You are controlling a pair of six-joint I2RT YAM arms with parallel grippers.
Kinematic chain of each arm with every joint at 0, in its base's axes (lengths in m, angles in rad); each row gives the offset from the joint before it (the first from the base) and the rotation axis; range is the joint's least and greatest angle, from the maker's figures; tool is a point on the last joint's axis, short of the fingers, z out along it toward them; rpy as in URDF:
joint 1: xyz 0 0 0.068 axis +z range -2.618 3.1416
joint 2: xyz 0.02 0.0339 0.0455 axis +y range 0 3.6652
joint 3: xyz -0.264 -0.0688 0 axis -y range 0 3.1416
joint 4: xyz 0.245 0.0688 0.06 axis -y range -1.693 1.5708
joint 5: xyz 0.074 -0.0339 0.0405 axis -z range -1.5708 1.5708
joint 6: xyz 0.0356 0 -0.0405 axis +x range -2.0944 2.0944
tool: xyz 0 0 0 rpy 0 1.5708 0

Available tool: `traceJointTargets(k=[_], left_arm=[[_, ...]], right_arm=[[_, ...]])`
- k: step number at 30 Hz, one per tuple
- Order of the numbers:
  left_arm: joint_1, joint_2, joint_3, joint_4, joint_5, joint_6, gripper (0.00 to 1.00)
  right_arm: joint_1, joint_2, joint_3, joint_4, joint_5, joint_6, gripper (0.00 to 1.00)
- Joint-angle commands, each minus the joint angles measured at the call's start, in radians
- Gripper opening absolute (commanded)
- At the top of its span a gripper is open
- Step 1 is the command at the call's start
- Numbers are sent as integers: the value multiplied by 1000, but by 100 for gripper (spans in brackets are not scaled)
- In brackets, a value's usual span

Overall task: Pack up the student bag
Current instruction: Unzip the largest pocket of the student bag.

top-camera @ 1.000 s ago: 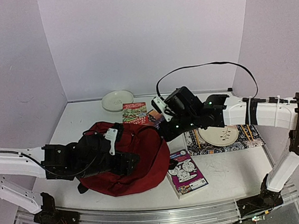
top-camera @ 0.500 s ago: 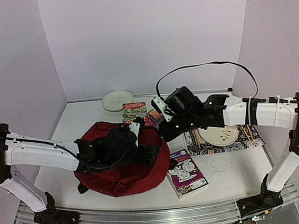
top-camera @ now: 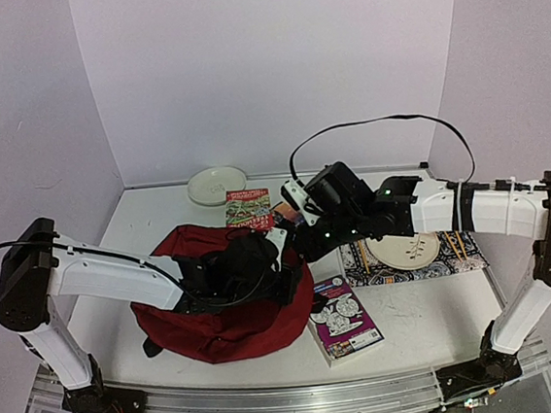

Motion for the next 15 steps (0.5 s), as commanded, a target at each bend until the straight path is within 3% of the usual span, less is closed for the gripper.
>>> traceJointTargets(k=[1, 7, 15], left_arm=[[-43, -91, -57, 31, 51, 7, 0], [-103, -194, -137, -11, 43, 15, 0], [-195, -258, -114, -128, 10, 74, 0]], right_arm=[[-23, -18, 4, 8, 67, 32, 0], [-66, 50, 81, 7, 60, 22, 0], [-89, 196, 222, 7, 38, -32, 0]])
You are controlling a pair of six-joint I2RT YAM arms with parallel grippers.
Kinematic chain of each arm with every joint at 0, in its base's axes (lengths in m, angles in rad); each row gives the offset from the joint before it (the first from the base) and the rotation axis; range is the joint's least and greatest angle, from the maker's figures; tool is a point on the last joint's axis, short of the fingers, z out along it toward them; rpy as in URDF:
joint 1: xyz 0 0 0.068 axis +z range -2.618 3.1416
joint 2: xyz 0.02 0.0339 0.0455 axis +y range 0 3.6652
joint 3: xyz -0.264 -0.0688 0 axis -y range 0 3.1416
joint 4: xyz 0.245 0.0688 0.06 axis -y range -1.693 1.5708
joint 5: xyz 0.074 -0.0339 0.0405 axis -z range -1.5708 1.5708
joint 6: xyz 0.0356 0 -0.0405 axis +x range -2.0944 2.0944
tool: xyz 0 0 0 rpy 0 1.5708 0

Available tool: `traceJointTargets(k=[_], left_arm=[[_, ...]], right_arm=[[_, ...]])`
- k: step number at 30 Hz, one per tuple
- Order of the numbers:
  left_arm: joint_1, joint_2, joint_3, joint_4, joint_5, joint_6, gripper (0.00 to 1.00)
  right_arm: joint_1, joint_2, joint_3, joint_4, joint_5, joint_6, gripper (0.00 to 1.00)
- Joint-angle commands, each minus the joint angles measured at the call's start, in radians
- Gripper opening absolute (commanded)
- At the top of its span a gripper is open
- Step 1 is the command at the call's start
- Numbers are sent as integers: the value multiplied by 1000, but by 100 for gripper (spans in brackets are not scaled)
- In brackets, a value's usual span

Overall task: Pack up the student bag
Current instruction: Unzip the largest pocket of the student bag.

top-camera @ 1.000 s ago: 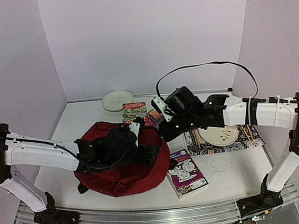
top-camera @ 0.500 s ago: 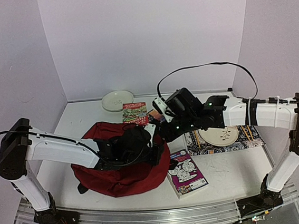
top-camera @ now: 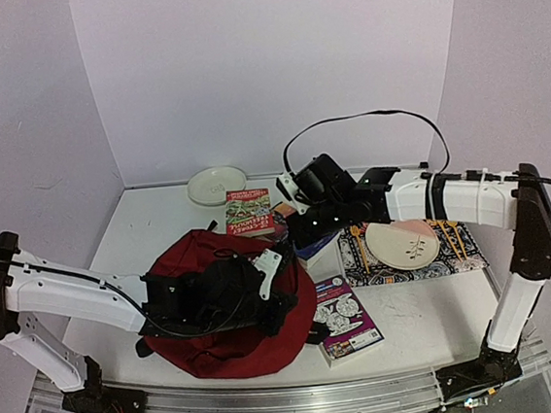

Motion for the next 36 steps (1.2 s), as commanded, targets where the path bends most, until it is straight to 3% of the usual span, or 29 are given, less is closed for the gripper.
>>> traceJointTargets(k=[1, 16, 30, 33, 36], left_arm=[[-73, -72, 17, -74, 2, 47, 0], [-217, -146, 34, -168, -180, 34, 0], [-203, -245, -61, -211, -429, -50, 0], [-163, -238, -68, -212, -395, -65, 0], [-127, -199, -47, -208, -359, -60, 0]], right_arm=[[-26, 77, 112, 23, 21, -37, 0], [-44, 371, 388, 22, -68, -88, 0], [-53, 396, 486, 22, -229, -78, 0], [-52, 349, 460, 22, -237, -60, 19], [-53, 276, 407, 22, -218, -45, 28]])
